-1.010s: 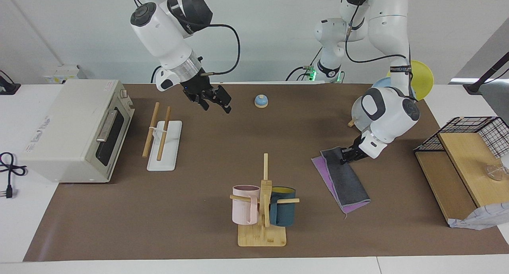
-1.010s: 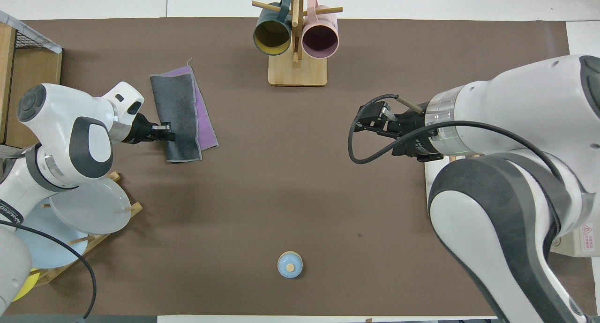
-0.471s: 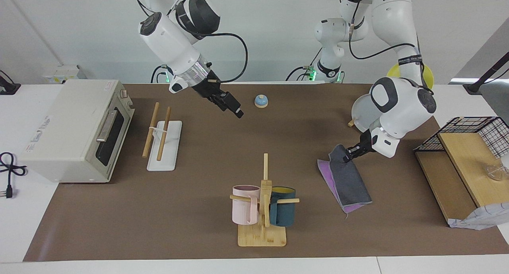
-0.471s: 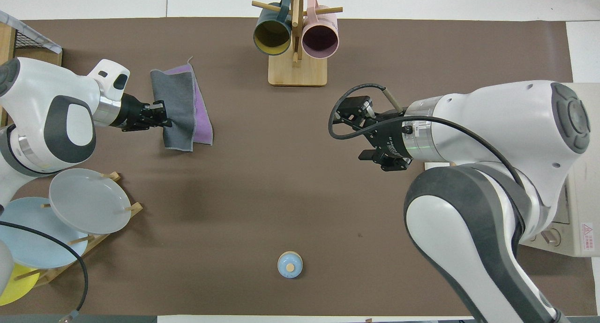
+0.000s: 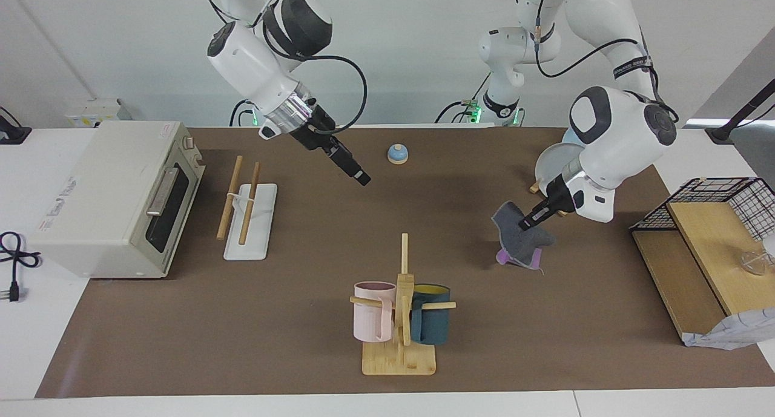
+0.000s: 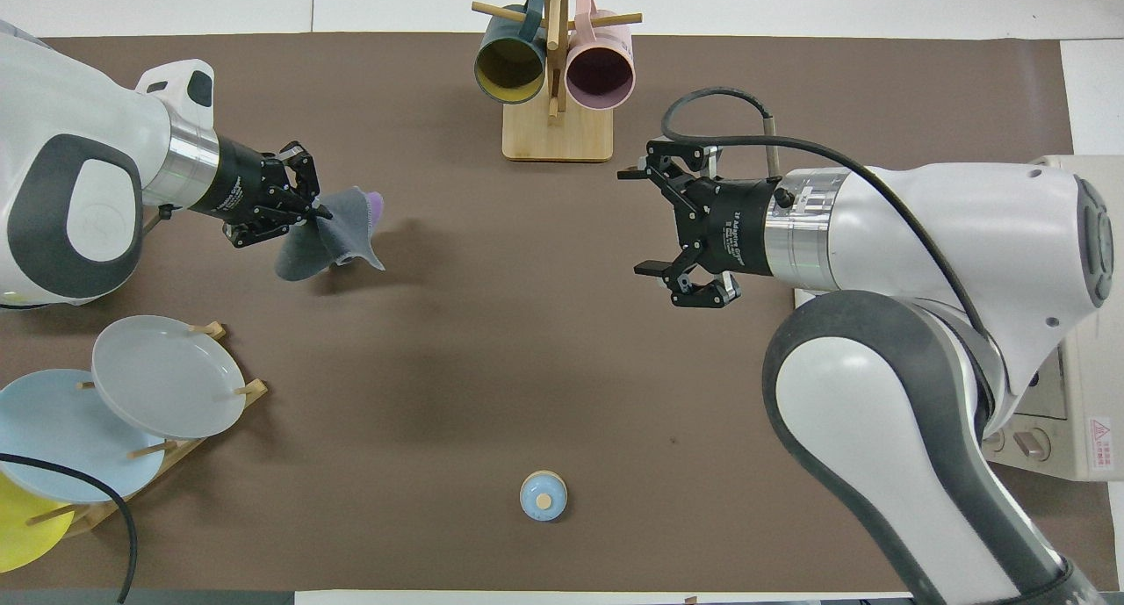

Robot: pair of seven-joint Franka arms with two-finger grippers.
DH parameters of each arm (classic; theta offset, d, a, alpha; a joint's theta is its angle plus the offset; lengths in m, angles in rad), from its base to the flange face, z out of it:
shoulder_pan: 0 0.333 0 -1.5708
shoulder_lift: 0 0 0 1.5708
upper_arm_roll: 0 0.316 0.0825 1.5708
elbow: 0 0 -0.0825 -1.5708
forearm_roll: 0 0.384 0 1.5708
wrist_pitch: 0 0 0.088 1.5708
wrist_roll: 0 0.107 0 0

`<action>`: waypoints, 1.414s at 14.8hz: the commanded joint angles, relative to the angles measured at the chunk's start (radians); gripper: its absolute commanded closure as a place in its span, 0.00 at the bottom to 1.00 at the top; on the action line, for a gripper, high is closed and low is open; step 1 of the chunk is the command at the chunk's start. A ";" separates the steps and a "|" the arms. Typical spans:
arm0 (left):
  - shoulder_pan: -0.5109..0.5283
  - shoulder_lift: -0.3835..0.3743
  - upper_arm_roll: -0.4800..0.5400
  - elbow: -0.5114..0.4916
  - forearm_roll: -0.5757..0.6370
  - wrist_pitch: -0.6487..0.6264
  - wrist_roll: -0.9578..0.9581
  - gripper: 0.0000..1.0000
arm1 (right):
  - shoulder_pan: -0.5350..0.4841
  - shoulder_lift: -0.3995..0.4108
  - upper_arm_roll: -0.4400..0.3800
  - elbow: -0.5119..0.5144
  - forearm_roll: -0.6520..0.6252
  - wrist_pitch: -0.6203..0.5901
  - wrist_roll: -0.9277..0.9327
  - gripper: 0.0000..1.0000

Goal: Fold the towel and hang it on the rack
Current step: 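Bring the towel to the right gripper and grasp it there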

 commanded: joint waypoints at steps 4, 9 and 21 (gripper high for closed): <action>-0.006 -0.093 -0.079 0.005 -0.047 -0.042 -0.439 1.00 | 0.114 0.038 -0.001 0.003 0.030 0.164 0.213 0.00; -0.008 -0.151 -0.105 -0.007 -0.187 -0.028 -0.692 1.00 | 0.162 0.050 -0.001 0.003 0.030 0.233 0.284 0.00; -0.134 -0.195 -0.113 -0.096 -0.218 0.142 -1.023 1.00 | 0.231 0.070 -0.001 0.015 0.028 0.267 0.381 0.00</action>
